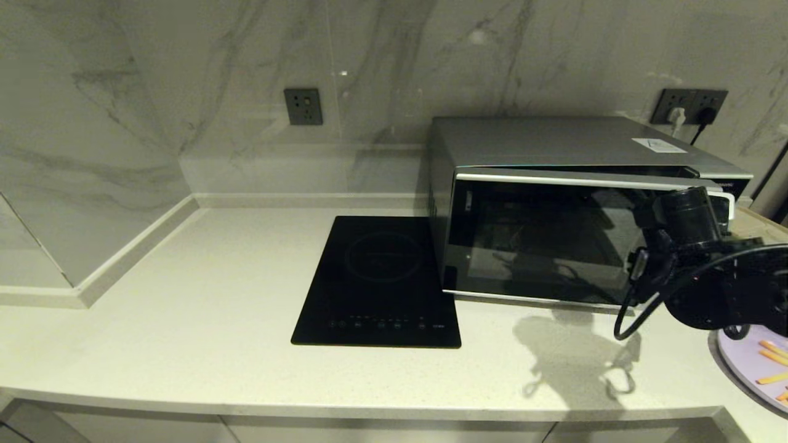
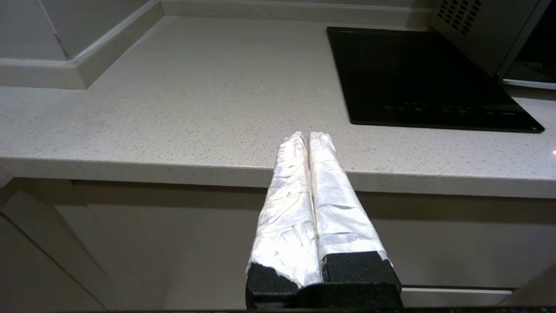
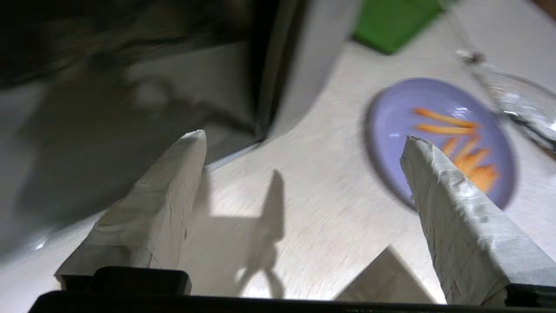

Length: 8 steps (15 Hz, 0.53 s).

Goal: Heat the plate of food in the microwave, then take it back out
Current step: Open the microwave oven

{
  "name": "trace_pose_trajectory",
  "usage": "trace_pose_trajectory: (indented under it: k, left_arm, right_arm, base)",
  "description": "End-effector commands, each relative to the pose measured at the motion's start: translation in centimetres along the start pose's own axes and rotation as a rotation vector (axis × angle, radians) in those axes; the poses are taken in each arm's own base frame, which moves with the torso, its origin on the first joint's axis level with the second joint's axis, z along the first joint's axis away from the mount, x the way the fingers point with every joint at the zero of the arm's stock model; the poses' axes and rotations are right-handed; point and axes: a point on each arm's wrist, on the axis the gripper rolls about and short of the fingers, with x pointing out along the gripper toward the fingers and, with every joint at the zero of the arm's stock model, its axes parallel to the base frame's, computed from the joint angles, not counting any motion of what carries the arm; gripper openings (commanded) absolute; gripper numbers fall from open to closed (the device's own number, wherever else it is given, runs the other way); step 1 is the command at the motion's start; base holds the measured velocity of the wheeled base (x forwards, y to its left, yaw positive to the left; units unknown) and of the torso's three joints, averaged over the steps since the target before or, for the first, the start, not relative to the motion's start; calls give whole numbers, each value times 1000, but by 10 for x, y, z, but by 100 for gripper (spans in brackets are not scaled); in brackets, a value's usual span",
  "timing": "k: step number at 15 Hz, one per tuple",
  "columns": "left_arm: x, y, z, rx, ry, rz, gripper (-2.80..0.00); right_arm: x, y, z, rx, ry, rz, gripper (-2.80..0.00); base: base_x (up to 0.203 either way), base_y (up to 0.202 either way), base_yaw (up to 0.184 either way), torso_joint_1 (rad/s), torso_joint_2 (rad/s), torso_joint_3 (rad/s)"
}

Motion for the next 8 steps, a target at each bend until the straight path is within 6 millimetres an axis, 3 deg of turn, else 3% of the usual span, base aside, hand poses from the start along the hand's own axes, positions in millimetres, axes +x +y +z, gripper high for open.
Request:
trace_pose_trajectory:
  k: [1,2,3,4,6,8]
  left_arm:
    - [0,0,0,-1,0,0,-280]
    - [0,0,0,-1,0,0,-280]
    - [0,0,0,-1,1,0,-280]
    - [0,0,0,-1,0,0,-280]
    - [0,0,0,-1,0,0,-280]
    - [0,0,0,-1,0,0,-280]
  right_arm:
    - [-78,-38,19,33,-17,259,0]
    - [-102,-59,21,-1,42,370,0]
    - [-121,-81,23,-41,146,466,-22]
    - [-140,-102,36,-18,234,594,-280]
    - [-167,-135,64,41,315,752,-280]
    - [-178,-149,84,57,303,801,-280]
  base:
    - [0,0,0,0,0,0]
    - [0,0,0,0,0,0]
    - [0,0,0,0,0,0]
    - [0,0,0,0,0,0]
    - [0,0,0,0,0,0]
    - [0,0,0,0,0,0]
